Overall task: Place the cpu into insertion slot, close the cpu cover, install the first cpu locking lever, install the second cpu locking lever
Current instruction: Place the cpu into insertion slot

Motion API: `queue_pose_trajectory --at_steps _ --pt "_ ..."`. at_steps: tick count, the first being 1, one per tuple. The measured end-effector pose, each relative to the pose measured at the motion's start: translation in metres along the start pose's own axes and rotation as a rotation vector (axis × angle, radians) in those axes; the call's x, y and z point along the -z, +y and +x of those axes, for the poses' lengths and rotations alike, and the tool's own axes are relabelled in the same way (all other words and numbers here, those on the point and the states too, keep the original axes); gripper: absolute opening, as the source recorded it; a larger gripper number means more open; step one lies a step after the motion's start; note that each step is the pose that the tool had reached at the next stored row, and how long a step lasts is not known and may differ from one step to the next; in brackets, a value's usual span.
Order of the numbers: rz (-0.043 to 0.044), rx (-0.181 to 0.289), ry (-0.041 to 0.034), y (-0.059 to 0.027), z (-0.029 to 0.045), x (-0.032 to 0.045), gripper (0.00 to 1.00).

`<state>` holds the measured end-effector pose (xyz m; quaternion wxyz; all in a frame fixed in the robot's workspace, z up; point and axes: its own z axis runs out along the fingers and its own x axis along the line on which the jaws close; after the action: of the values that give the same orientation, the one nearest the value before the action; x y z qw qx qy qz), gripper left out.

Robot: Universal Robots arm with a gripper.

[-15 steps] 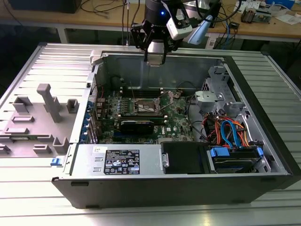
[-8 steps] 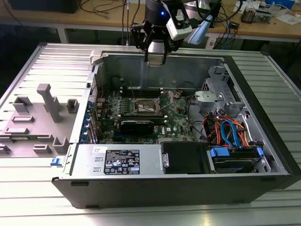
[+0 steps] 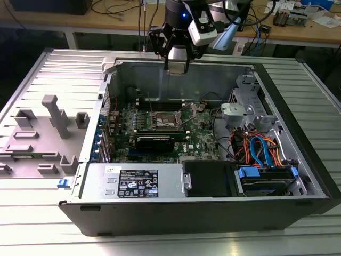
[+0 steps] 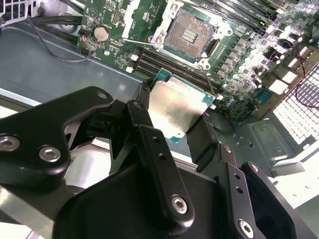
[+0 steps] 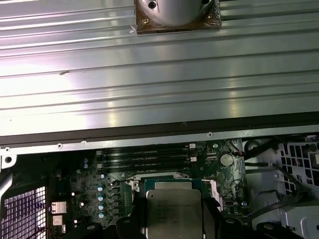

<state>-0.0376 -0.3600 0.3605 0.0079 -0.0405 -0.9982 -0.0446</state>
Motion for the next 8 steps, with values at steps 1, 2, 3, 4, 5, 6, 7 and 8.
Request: queue_pose_trajectory --at_steps 1,2,3,4,5,6,7,8 --pt "-0.0002 0.0 0.0 -0.0014 -0.0001 0.0 0.54" --pt "-0.0002 0.0 -0.0001 -0.0021 -0.0001 0.0001 0.54" --pt "-0.0002 0.0 -0.0001 -0.0034 -0.0002 0.0002 0.54" --pt "-0.0004 -0.001 -0.0002 -0.0037 -0.0002 0.0001 0.54" --pt "-0.0003 -0.001 -0.0001 -0.0037 -0.0002 0.0002 0.54" --pt "-0.0002 -0.002 -0.0002 -0.0039 -0.0003 0.0002 0.54" --pt "-0.0004 -0.007 -0.0007 -0.0042 -0.0002 0.0002 0.54" --pt "-0.0003 -0.013 -0.0012 -0.0042 -0.0003 0.0001 0.54"
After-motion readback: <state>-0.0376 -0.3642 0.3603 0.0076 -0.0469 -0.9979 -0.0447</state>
